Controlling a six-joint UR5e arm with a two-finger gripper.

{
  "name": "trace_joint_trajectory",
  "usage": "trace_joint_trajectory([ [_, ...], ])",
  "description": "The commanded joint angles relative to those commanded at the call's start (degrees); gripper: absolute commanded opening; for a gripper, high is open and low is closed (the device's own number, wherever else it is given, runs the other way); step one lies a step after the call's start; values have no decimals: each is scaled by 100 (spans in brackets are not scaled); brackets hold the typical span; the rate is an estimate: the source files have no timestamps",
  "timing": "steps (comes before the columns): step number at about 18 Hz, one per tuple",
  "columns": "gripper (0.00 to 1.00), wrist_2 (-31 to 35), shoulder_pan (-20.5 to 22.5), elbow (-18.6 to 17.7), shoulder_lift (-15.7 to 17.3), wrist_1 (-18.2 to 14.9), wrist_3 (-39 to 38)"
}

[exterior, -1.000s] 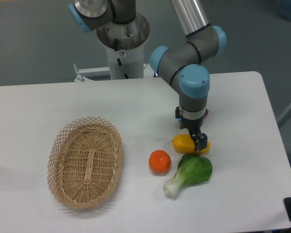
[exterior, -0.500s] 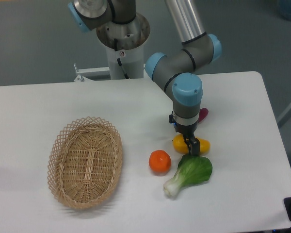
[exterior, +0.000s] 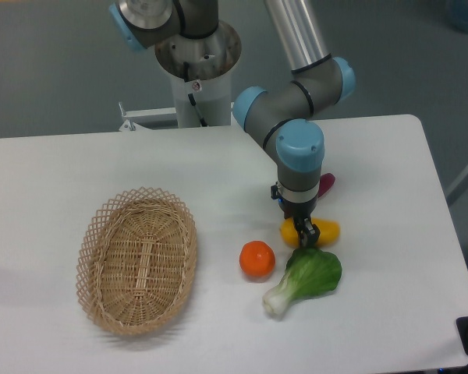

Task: Pick up the mango from the table
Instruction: 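Close the gripper fingers around the yellow mango, then lift the grasped mango up off the table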

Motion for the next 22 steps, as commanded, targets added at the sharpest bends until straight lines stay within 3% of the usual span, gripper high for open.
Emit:
trace_joint_trajectory([
  [7, 48, -9, 35, 26, 132, -9, -96],
  [12, 48, -158, 140, 316, 457, -97, -430],
  [18, 48, -649, 114, 781, 633, -342, -1668],
  [22, 48, -1430, 114, 1098, 703, -413, -2599],
])
